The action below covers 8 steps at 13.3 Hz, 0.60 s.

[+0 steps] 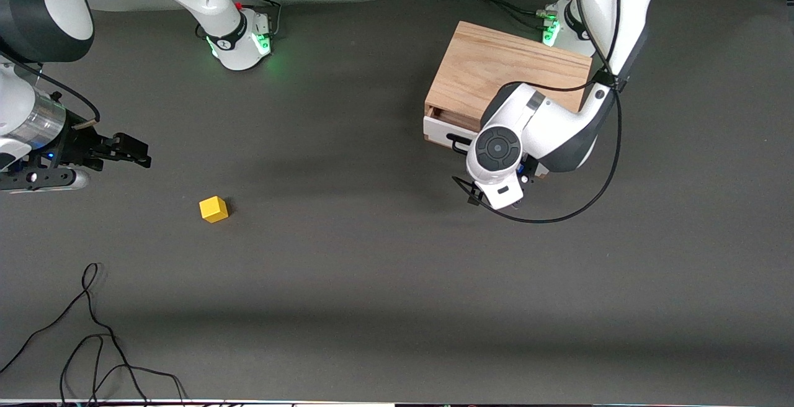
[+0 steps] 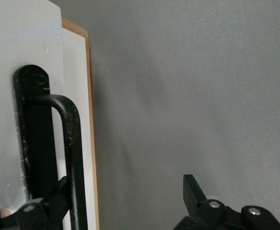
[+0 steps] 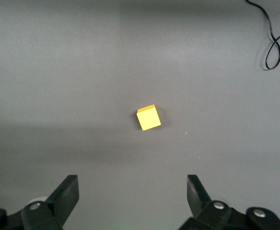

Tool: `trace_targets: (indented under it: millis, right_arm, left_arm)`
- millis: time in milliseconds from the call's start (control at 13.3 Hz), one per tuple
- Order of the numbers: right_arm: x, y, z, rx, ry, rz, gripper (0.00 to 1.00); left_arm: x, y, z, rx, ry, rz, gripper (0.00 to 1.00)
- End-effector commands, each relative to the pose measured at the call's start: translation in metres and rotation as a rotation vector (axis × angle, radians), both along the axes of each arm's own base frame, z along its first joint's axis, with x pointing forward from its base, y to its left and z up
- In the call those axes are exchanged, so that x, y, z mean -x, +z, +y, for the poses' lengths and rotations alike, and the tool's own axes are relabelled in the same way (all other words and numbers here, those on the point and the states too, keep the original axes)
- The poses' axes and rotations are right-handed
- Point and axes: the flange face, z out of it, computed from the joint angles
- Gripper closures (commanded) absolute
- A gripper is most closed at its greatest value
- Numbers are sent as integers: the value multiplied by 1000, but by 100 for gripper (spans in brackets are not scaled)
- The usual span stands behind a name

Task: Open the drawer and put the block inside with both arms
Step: 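Pull the drawer handle outward with the left gripper to open it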

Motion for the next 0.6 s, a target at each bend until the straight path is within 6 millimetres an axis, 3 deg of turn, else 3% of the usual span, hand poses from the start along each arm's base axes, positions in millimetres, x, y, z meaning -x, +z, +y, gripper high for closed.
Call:
trace_targets:
  millis: [0,526]
  right_arm:
    - [1,-2,-1,9,2,-13,0]
    - [-4,-4,2,7,7,-27,0]
  left_arm:
    - [-17,1,-8,30,8,-56,0]
    - [-44,5,-18,63,21,-94,0]
